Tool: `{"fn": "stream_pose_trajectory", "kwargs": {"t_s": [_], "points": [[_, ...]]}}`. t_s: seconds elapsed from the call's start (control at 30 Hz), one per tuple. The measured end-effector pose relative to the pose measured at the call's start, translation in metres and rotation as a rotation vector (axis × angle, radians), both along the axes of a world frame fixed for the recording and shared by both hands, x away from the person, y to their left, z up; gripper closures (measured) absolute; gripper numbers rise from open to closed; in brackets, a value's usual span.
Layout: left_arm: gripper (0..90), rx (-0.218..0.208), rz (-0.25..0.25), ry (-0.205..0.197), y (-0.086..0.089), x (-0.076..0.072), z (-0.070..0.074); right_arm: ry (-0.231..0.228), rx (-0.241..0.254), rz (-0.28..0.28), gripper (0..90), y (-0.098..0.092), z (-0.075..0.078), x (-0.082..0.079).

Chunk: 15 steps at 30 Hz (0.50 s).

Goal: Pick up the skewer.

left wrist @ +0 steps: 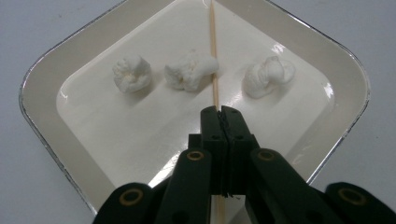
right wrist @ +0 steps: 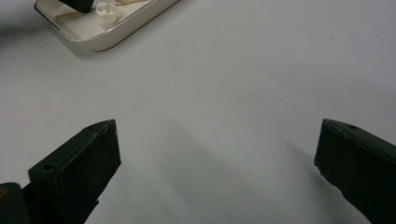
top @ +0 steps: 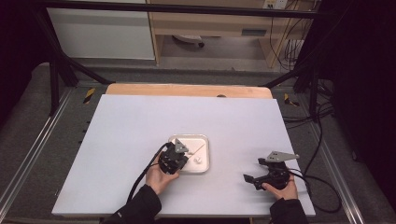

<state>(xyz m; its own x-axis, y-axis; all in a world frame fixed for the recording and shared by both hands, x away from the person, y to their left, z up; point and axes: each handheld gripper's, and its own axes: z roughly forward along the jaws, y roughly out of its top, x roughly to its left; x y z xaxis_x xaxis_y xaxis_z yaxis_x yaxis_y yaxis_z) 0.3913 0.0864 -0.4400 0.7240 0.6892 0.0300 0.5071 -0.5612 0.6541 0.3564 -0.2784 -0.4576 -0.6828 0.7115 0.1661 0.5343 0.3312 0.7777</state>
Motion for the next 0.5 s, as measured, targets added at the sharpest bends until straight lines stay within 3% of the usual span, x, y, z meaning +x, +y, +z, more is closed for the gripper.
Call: {"fn": "stream_pose_trajectory", "kwargs": {"t_s": [0.5], "points": [[88.9, -0.056, -0.015, -0.031, 0.007, -0.005, 0.012, -0.004, -0.003, 0.002, 0.7, 0.0, 0.0, 0.0]]}}
